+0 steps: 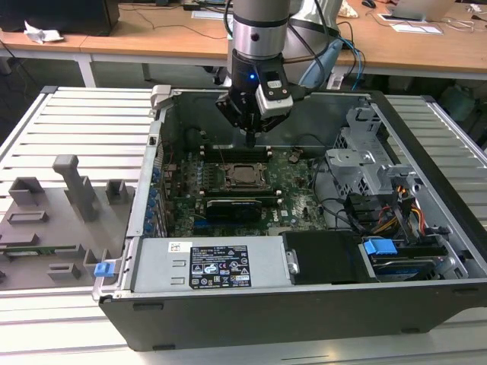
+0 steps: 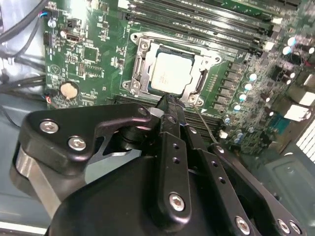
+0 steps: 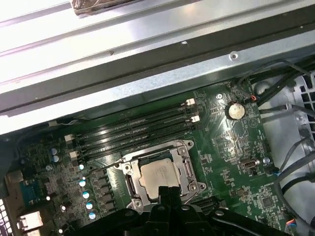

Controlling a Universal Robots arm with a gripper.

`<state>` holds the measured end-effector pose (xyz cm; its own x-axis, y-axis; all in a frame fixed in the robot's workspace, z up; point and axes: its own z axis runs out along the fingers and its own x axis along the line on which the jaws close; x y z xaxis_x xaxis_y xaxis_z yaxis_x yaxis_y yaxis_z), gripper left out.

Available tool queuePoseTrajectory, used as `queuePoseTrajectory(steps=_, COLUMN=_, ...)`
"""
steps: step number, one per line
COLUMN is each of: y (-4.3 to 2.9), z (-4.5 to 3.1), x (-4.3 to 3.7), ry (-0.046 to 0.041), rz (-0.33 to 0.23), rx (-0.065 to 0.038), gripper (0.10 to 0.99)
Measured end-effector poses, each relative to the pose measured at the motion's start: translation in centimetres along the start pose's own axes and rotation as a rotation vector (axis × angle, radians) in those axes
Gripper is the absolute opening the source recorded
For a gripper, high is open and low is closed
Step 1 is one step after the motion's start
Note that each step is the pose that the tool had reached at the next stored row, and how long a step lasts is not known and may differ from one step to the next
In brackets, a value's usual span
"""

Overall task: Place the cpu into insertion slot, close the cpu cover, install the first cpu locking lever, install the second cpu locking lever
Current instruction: 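Install the first cpu locking lever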

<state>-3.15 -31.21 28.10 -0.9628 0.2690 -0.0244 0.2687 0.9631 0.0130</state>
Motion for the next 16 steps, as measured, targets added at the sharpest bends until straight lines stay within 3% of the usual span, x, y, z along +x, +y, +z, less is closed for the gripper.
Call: queuePoseTrajectory(steps=16, y=0.0, z=0.01, x=0.01, ry=0.003, rz=-0.232, rx=-0.006, gripper=0.106)
